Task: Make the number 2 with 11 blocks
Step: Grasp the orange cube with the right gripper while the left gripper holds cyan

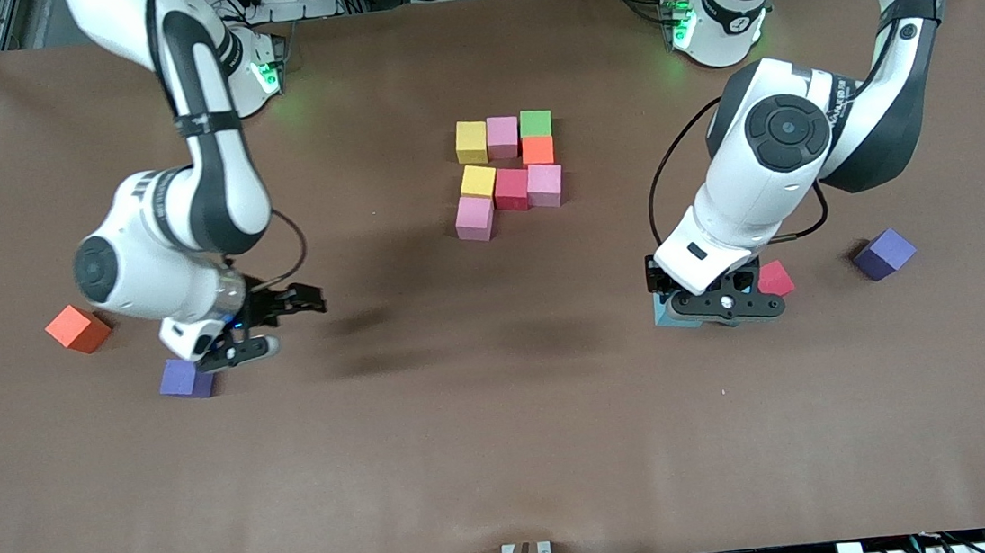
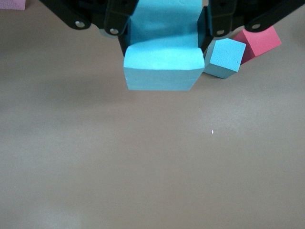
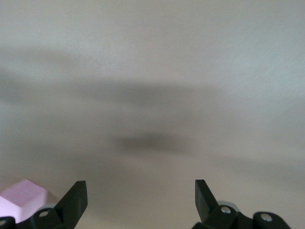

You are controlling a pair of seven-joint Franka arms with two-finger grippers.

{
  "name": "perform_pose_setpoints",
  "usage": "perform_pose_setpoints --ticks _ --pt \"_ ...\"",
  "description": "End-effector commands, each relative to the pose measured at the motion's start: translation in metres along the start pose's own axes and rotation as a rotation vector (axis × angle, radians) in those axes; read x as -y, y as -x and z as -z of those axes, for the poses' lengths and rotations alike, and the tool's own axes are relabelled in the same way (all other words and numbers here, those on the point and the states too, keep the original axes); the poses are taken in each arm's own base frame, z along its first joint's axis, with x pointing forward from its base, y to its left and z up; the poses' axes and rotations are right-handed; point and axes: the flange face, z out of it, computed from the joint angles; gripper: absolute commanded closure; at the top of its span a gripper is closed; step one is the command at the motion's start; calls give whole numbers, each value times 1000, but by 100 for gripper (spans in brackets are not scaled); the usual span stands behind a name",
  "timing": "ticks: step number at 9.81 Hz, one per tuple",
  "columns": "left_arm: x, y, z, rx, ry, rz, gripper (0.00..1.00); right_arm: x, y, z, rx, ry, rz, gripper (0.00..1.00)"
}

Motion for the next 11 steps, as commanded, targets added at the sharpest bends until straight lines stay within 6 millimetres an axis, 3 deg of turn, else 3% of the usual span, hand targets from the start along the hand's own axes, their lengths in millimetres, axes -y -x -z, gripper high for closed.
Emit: perform_pose_setpoints --ticks 1,5,7,10,11 --pt "2 4 8 14 7 26 100 -46 -8 18 -2 57 175 0" --pt "0 7 22 15 36 41 100 -169 18 47 51 118 485 0" --pt "0 7 21 18 35 43 100 -226 35 64 89 162 621 0" --pt "-2 6 18 23 42 45 100 -311 60 64 120 232 796 0" --pt "-14 4 15 30 70 43 100 -331 69 62 139 234 816 0"
